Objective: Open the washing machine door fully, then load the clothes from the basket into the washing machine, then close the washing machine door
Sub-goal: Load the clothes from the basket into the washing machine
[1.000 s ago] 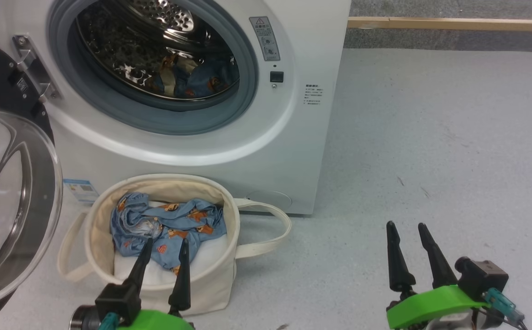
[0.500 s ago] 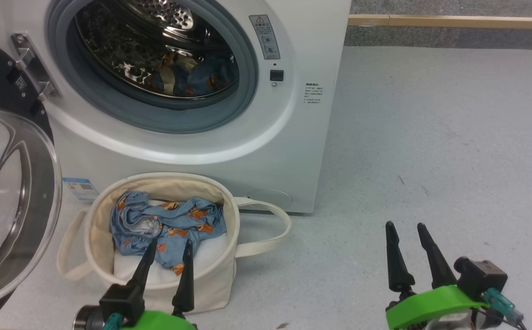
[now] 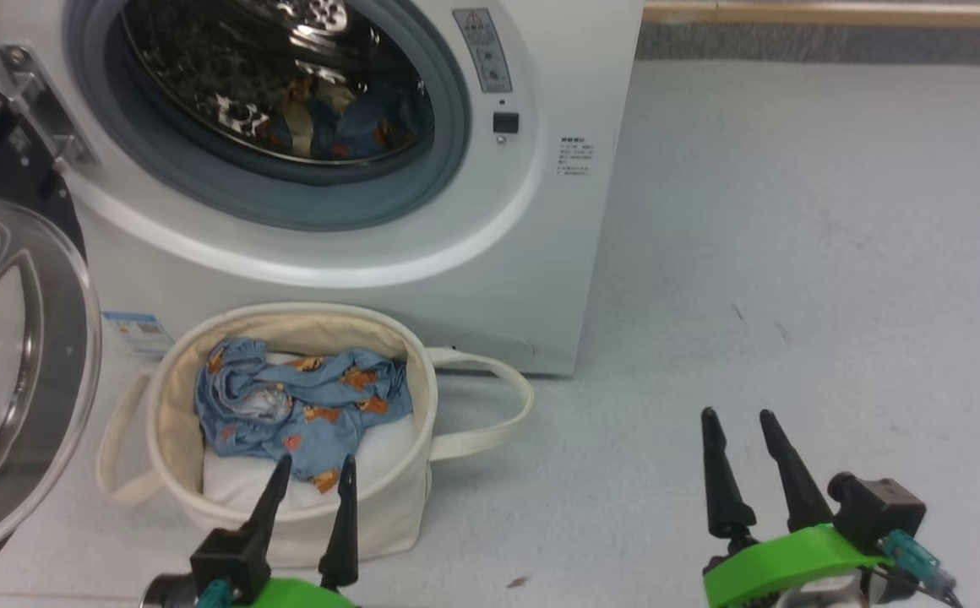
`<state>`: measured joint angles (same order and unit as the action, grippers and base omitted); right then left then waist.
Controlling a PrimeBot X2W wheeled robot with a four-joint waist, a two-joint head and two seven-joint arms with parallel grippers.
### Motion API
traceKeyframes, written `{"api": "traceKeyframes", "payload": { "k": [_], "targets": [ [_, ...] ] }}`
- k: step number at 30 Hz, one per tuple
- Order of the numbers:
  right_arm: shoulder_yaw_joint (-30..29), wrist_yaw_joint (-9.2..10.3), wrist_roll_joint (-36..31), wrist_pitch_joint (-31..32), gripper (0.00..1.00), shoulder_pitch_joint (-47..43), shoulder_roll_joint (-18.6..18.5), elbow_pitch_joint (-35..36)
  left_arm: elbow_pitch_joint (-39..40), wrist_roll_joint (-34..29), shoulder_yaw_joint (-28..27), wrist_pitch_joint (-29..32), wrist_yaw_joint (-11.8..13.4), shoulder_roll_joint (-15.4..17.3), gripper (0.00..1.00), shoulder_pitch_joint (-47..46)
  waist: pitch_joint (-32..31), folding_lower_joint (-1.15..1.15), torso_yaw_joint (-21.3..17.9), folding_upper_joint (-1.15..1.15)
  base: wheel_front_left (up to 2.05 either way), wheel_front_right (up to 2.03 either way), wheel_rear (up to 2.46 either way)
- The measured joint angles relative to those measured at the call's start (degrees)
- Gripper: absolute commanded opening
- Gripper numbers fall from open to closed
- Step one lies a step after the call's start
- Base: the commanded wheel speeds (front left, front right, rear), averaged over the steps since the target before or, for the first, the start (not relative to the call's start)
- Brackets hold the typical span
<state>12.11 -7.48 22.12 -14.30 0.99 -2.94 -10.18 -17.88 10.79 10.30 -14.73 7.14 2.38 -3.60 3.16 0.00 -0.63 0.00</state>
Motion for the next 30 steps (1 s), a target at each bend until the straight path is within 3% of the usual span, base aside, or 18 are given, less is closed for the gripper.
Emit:
{"api": "traceKeyframes", "payload": {
  "k": [10, 24, 30],
  "targets": [
    [1.9, 0.00, -2.7, 0.0, 1.00, 3.6, 0.0, 1.9, -13.4, 1.0, -0.7, 0.0, -0.2, -0.1, 1.00, -9.2, 7.6, 0.00, -0.5, 0.00, 0.00, 0.00, 0.00],
    [4.2, 0.00, -6.3, 0.0, 1.00, 15.5, -0.1, 7.1, -35.6, -1.2, -5.4, 0.0, -3.2, 0.3, 1.00, -38.0, 28.8, 0.03, -1.5, 0.00, 0.00, 0.00, 0.00],
    [4.1, 0.00, -7.0, 0.0, 1.00, 17.0, -0.1, 8.3, -45.0, -1.7, -6.3, 0.0, -3.5, 1.4, 1.00, -45.2, 35.8, 0.02, -2.3, 0.00, 0.00, 0.00, 0.00]
  ]
}}
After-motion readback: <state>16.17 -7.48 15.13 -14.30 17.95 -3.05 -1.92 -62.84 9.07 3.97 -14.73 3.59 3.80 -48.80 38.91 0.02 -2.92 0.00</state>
